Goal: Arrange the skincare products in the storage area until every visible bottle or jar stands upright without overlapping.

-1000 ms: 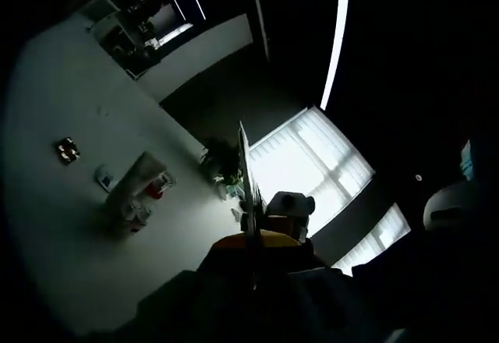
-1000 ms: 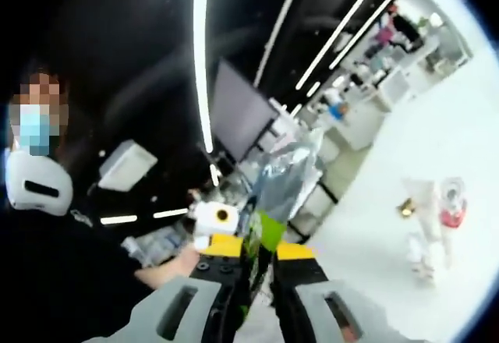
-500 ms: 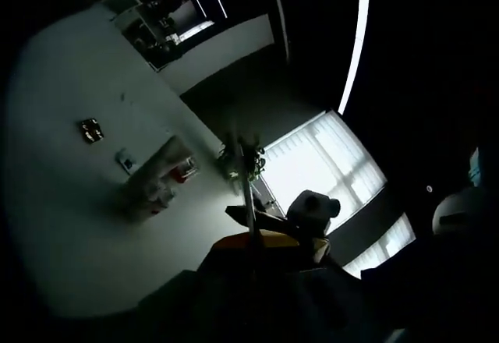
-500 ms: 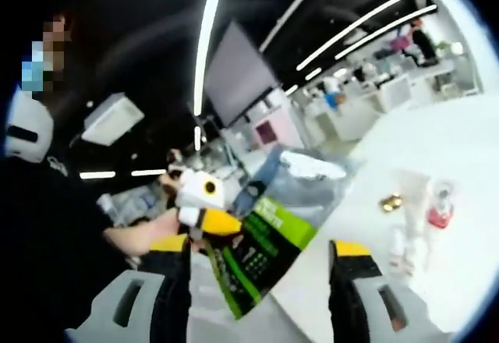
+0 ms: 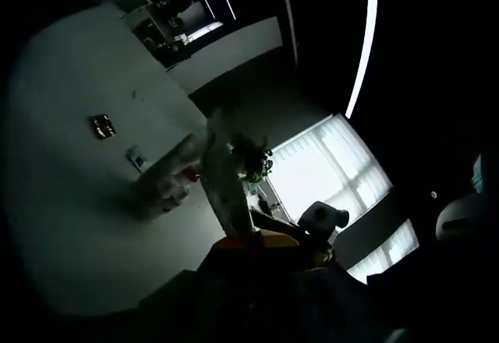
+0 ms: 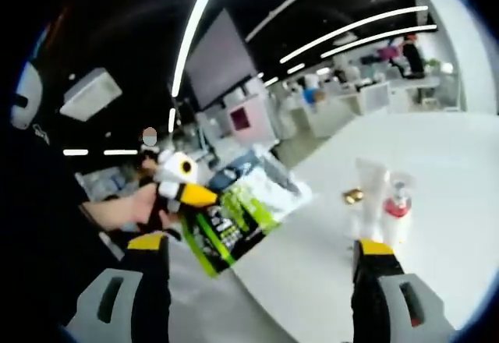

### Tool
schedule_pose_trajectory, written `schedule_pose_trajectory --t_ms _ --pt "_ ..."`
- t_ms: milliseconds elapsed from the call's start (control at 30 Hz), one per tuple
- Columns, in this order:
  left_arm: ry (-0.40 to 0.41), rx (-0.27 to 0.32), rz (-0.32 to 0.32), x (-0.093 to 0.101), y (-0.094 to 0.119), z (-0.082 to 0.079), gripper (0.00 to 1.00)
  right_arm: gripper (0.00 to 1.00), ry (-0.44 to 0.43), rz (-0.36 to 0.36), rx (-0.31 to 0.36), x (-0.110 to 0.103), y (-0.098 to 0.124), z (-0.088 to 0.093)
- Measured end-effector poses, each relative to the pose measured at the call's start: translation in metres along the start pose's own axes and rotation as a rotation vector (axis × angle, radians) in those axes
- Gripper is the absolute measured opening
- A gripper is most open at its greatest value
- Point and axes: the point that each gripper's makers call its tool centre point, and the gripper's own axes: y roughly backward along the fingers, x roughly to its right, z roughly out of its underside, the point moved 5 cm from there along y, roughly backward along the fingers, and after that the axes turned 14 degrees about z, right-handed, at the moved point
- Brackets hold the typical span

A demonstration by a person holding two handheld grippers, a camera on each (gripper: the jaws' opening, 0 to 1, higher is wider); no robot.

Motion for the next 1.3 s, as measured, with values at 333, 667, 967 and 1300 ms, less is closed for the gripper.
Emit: schedule_pose_trajectory --t_ms 333,667,967,1300 --pt "0.013 0.008 -0.035 -0.017 0.002 -0.002 0.0 0.99 -0.014 0.057 0.011 0.018 0.014 0.004" --pt "0.016 0.004 -0.072 -0.04 -0.001 -0.009 0.0 0.99 0.018 0.124 -0.019 0.038 0.021 0.016" --pt "0.025 -0.025 -0.111 -0.072 -0.007 -0.017 0.0 0.99 -0.007 0.156 -0.029 0.051 0.02 0.019" --pt "0.035 -0.067 -0.142 -0.107 -0.011 -0.022 0.0 0.99 -0.069 0.181 -0.018 0.063 0.02 0.021"
